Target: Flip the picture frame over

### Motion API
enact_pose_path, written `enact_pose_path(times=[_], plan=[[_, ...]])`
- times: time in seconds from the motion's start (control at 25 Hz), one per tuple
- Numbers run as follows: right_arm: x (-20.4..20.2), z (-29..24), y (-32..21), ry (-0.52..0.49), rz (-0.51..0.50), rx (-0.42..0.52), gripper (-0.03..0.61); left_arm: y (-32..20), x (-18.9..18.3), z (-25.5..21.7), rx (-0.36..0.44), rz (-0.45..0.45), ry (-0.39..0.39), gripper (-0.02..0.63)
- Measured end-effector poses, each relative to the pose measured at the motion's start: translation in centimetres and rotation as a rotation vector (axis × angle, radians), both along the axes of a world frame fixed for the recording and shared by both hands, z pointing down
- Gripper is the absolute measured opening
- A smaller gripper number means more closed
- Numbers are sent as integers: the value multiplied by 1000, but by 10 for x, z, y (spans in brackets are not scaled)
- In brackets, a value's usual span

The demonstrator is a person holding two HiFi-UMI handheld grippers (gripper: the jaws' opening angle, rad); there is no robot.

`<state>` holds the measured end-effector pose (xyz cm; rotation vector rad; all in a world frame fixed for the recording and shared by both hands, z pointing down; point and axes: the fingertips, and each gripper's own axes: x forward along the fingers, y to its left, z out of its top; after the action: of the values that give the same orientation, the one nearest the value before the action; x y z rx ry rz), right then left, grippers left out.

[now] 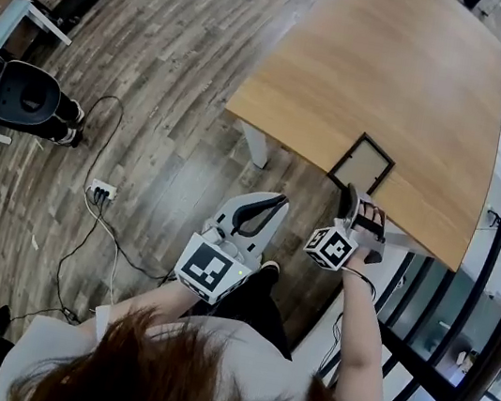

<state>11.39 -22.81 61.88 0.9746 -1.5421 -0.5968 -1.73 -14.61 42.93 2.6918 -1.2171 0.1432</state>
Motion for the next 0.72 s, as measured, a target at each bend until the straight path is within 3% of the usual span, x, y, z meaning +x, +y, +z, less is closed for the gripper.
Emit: enact_pose_path(times=[0.28,0.52,0.72], plan=[[2,-14,7,-46,-11,26,97,2,10,-4,14,6,18,20],[3,-44,12,-286,52,103,92,12,14,-2,-8,19,9,20],[15,-77,7,-592,177,211,91,11,23,-5,6,33,20,20]])
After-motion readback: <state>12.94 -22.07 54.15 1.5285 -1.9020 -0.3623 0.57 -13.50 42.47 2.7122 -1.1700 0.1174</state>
